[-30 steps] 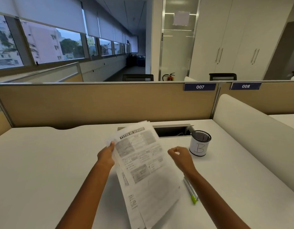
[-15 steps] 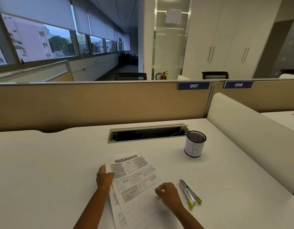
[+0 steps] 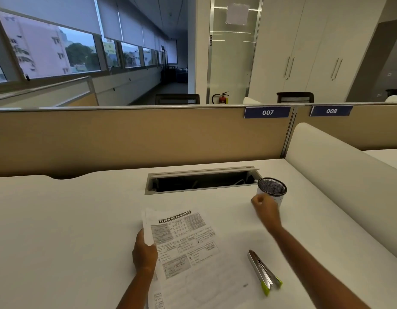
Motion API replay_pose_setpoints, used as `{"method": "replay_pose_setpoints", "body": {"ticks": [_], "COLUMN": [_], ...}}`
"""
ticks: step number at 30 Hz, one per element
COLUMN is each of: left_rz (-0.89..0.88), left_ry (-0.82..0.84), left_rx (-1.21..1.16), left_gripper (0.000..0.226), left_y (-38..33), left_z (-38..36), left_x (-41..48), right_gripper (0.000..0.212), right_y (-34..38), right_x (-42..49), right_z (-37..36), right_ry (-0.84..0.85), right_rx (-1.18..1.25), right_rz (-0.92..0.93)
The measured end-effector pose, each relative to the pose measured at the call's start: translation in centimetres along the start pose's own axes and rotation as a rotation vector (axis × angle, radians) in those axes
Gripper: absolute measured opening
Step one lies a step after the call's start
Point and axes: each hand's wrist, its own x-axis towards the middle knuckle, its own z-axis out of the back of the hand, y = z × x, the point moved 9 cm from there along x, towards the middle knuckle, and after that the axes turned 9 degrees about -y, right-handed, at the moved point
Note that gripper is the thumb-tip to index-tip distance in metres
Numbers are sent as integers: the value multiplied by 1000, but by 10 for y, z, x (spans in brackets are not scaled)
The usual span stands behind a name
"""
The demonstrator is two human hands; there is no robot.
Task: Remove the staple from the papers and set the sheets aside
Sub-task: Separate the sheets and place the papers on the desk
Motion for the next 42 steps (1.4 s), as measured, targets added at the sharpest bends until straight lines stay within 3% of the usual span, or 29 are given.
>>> {"method": "replay_pose_setpoints", "body": {"ticks": [7, 15, 19, 22, 26, 31, 35, 42], "left_rz": [-24, -62, 13, 51, 61, 3, -61, -245], "left_ry": [-8, -72, -110, -88, -22, -37, -43, 54], "left_rx": [-11, -7, -128, -254, -482, -671, -759, -861], "left_gripper": [45, 30, 25, 25, 21, 17, 17, 12], "left_y": [11, 15, 21, 21, 8, -25, -55, -109], "left_z": [-11, -6, -1, -1, 1, 21, 38, 66], "left_x": [10, 12, 13, 11, 6, 5, 2, -12], "right_gripper": [28, 25, 29, 39, 31, 42, 14, 8], "right_y": [-10, -33, -28, -20, -11, -14, 12, 62], "right_x": [81, 93, 80, 53, -13, -79, -91, -93], "right_z": [33, 42, 41, 19, -37, -82, -73, -38], "right_ry": [-191, -225, -240, -134, 191, 524, 439, 245], "right_rx": [-149, 32, 85, 142, 158, 142, 434, 704], "right_rz": [-80, -231, -179, -100, -20, -50, -97, 3]}}
